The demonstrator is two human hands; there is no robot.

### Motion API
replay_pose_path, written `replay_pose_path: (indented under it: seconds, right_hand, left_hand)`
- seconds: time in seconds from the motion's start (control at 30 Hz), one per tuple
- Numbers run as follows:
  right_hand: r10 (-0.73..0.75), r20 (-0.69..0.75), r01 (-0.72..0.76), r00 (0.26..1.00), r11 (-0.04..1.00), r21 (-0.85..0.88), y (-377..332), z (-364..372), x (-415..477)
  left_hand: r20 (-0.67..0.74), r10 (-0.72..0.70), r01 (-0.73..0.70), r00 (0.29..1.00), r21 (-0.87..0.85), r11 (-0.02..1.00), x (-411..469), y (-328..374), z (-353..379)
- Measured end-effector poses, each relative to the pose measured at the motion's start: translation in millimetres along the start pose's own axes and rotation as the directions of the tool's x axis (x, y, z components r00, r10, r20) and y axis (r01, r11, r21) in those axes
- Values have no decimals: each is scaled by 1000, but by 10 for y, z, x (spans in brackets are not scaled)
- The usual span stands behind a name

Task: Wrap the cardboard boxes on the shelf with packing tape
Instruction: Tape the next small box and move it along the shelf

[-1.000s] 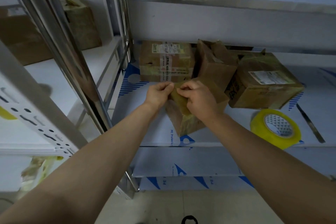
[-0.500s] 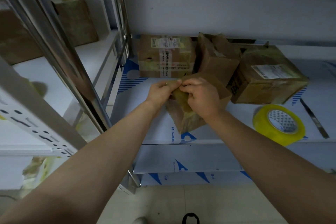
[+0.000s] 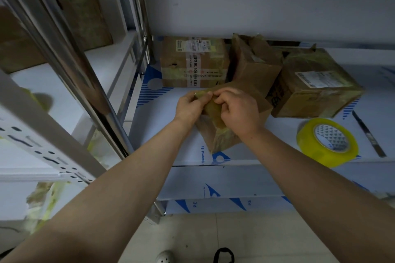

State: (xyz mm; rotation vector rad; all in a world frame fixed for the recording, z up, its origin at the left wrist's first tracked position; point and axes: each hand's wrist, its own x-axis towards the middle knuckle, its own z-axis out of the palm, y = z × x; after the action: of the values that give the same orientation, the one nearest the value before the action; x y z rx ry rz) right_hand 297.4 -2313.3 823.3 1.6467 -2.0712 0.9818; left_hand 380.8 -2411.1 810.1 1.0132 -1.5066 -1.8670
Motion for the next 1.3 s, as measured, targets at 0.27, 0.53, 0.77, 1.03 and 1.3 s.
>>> replay_pose_path:
  seconds: [0.27, 0.53, 0.77, 1.03, 1.3]
  right_hand:
    - [0, 5, 0, 1000, 1000, -27, 41, 19, -20]
    - [-18, -8, 18, 1000, 1000, 22, 63, 48, -30]
    - [-39, 11, 39, 999, 997, -66, 45, 35, -34]
    - [72, 175, -60, 982, 996, -71, 39, -66, -8]
    - [265, 98, -280, 959, 939, 202, 114, -484, -238]
  left_hand:
    - [-8, 15, -15, 1000, -3, 1000, -22, 25, -9]
    - [-43, -67, 64, 997, -70, 995, 0, 74, -52]
    - [-3, -46, 46, 999, 45, 998, -10, 140, -32]
    - [-4, -61, 61, 998, 181, 982, -47, 117, 57]
    - [-225, 205, -18, 953, 632, 775, -193, 310, 298]
